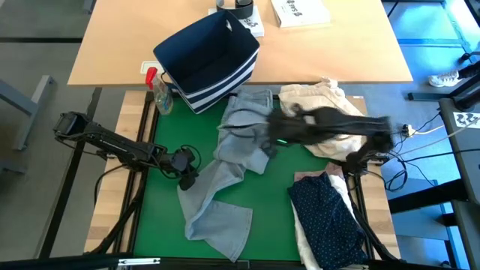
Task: Fold laundry
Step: Fold the blue jeans
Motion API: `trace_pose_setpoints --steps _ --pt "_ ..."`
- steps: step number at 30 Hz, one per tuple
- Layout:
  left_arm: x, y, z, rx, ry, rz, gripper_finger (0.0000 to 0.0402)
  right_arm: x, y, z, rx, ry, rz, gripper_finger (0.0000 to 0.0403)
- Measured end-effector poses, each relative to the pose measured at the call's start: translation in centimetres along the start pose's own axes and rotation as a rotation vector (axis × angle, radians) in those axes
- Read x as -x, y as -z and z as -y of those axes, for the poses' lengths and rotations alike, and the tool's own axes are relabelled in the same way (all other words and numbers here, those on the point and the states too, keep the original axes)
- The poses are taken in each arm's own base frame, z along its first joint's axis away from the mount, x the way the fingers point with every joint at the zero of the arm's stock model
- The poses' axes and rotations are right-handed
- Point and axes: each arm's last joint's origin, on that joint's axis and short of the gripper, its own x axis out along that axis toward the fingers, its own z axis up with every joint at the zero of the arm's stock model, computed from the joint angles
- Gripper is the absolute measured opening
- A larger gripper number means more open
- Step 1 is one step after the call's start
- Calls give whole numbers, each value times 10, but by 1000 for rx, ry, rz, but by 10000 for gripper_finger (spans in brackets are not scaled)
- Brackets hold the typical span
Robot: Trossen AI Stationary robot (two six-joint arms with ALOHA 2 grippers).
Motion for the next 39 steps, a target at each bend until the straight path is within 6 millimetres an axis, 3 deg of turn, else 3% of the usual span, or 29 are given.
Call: trace_pose_setpoints --steps 3,6,10,14,17,23,26,28,33,39 --pt "0 0 0 -25 3 -2 121 52 25 10 -126 -28 21 17" --pt "0 0 0 -34 8 -6 121 89 51 10 -207 -138 -9 18" --pt "0 0 1 -34 22 -16 121 128 77 8 -324 -323 -78 11" --pt "0 0 1 -35 22 -15 121 152 103 -3 -410 -414 -138 16" --pt "0 0 1 -35 23 -15 121 152 125 -20 -474 -405 -270 25" --pt "0 0 1 -60 26 -16 121 127 190 -62 -480 -234 -714 30" --pt "0 0 1 -61 25 -16 121 117 225 -68 -507 -51 -894 31" --pt "0 0 1 -61 25 -17 121 111 237 -71 -529 26 -989 32" --pt "0 1 2 -78 52 -38 121 111 230 -80 -552 -78 -1057 69" --pt "0 1 2 -79 60 -45 121 120 171 -73 -617 -329 -925 177"
